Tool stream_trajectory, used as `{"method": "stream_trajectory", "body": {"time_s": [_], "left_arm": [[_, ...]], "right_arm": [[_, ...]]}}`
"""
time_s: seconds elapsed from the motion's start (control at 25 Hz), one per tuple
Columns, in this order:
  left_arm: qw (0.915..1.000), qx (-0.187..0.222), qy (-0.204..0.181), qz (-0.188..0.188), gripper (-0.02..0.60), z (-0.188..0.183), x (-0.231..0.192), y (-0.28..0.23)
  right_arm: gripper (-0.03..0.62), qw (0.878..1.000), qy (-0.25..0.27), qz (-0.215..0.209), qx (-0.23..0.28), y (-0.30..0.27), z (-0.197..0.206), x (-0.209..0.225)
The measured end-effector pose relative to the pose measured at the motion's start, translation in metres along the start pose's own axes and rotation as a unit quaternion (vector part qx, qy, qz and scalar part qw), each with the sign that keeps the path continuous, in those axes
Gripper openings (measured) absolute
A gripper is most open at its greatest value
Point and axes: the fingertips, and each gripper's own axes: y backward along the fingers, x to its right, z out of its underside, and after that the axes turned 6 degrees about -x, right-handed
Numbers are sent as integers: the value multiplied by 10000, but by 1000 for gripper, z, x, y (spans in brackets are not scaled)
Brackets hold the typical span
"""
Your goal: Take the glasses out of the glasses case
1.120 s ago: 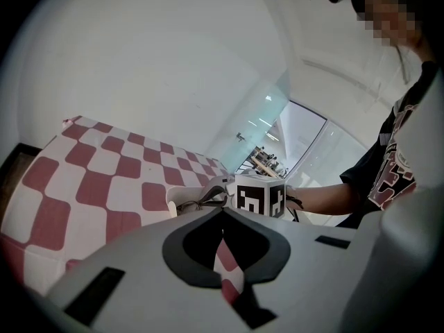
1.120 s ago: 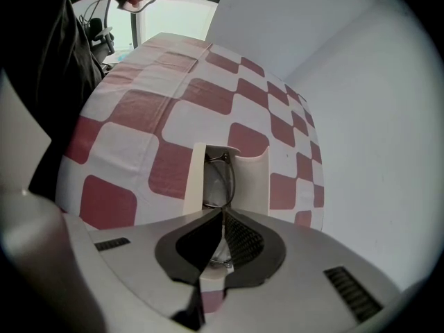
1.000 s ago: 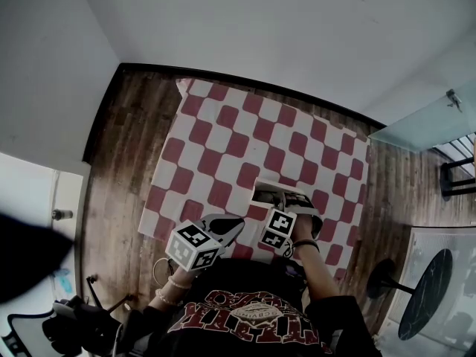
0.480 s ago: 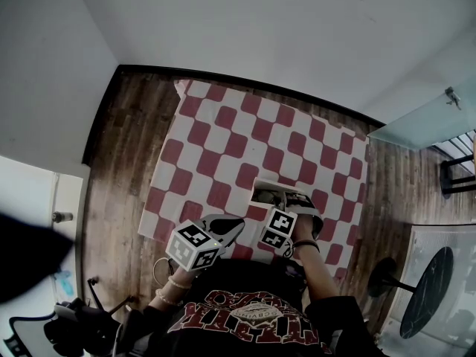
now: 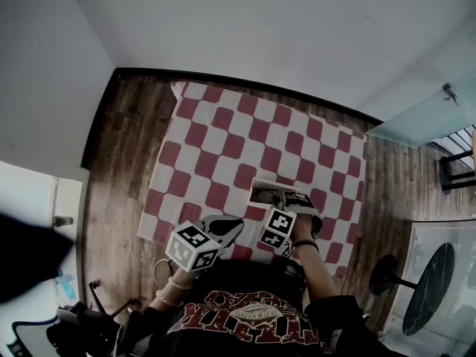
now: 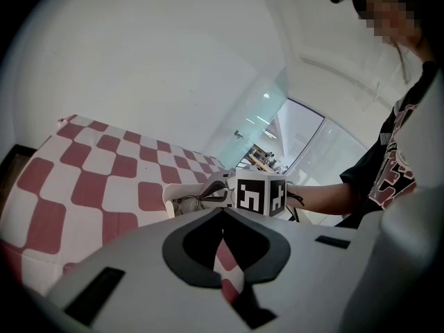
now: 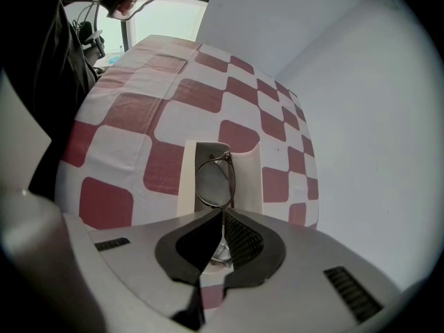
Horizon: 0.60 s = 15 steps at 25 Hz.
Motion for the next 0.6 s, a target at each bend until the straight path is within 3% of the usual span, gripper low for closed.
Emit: {"method": "stream_trajectory", "body": {"time_s": [0.6], "left_arm": [[10000, -45, -12, 39, 3, 2, 1, -2]], "right_arm": [[21, 9997, -246, 53, -29, 3, 3, 5]]}}
